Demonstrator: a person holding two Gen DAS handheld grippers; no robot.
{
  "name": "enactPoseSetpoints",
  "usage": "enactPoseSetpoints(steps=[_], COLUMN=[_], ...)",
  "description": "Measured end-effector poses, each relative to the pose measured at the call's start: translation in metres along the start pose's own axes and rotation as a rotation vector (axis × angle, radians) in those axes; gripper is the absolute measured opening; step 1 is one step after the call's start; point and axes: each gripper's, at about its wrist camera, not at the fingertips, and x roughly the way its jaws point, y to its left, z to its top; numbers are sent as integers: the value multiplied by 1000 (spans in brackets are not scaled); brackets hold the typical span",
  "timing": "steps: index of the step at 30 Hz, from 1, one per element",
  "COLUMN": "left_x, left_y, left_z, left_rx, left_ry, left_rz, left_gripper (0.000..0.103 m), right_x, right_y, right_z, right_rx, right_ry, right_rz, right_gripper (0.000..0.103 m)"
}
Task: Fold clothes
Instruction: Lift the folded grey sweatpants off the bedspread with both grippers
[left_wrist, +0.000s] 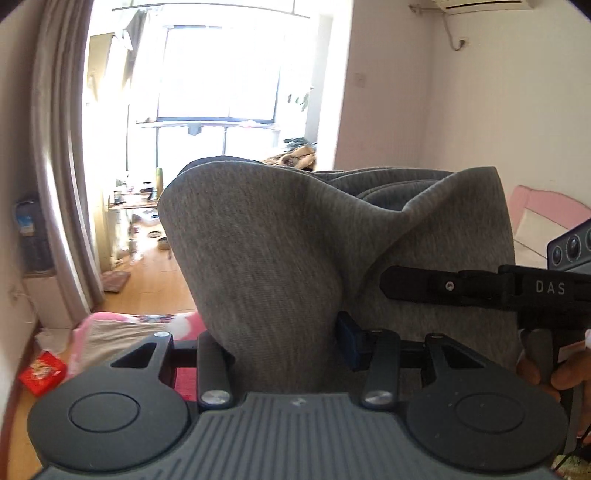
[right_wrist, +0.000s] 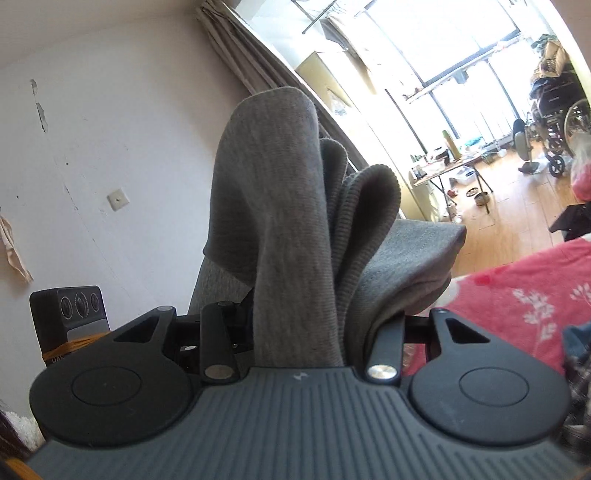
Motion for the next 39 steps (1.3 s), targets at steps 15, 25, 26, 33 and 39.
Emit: enactPoseSetpoints(steps=[15,25,26,33,39], left_x=[81,156,163,219,268], left_y=[152,275,289,373,415], left_z=[-80,-48,-42,-34,-34], left_rx=[-326,-316,-312,-318,-321], left_ry=[291,292,290,297,344], left_rz=[-54,-166,-179,-176,-160], left_gripper=[45,44,44,44,44], right_x=[147,261,273,365,417], right_y=[-54,-73,-72,-94,-121], right_z=[-94,-93,-93,-113,-135], right_rx=[328,351,348,354,402], right_ry=[289,295,289,232,216], right_rz=[-70,-205,-207,-211,-213], right_gripper=[43,43,43,43,43])
